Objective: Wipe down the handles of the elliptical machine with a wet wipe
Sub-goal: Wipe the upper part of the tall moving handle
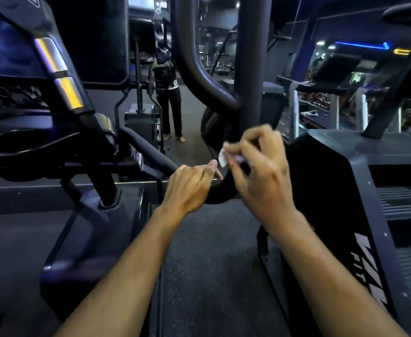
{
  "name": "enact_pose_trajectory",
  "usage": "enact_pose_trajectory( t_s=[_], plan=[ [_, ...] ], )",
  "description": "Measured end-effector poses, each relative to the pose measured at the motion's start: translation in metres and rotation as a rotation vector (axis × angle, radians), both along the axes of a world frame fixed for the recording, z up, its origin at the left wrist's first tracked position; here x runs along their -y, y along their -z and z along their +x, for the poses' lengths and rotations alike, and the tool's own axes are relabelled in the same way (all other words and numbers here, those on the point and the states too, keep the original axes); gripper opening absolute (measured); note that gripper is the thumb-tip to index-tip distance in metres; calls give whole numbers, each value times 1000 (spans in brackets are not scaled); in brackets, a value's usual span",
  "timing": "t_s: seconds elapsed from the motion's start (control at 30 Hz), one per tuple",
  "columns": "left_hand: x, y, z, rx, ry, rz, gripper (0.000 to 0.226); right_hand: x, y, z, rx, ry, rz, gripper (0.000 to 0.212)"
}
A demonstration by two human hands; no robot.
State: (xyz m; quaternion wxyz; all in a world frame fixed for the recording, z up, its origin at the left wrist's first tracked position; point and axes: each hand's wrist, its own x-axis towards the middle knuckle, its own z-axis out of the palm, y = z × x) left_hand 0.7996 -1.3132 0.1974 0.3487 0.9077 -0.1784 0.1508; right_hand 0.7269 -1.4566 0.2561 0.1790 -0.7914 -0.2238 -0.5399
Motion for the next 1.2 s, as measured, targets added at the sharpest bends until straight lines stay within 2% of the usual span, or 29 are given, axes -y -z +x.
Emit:
enact_pose_trajectory(
  t_s=[0.1,0.2,0.27,0.33,0.43,0.5,0.57,0.63,0.7,0.8,0.97,1.03,1.1,1.2],
  plan=[
    [0,3,2,14,-8,-2,56,9,44,-15,-80,-12,-37,6],
    [0,3,1,26,5,-29,54,12,53,-18,-65,-52,180,10],
    [0,2,-1,27,3,-34,53,8,36,-15,16,-43,343,9],
    [0,0,-4,33,7,-34,54,-1,20,-10,59,-43,417,6],
    [-1,2,-4,26,8,-28,56,-16,23,-7,65,-19,284,2],
    [-1,6,0,44,15,-22,61,-19,42,-10,49,27,133,3],
    [-1,10,5,69,29,-36,65,-12,63,-14,25,19,81,2],
    [-1,13,7,64,34,-51,62,-4,77,-19,-14,-41,180,5],
    [-1,13,7,62,27,-58,58,-3,77,-20,-43,-100,364,8],
    [-1,10,3,55,10,-57,56,-17,68,-17,-24,-103,554,8],
    [0,11,2,80,42,-75,58,-23,89,-14,27,-42,350,6],
    [-1,13,5,100,58,-106,62,-30,109,-12,-16,-39,354,7],
    [-1,16,9,99,68,-122,63,-43,126,-10,-137,-52,559,8],
    [-1,19,13,87,76,-134,61,-60,133,2,-327,-53,1119,20]
  ],
)
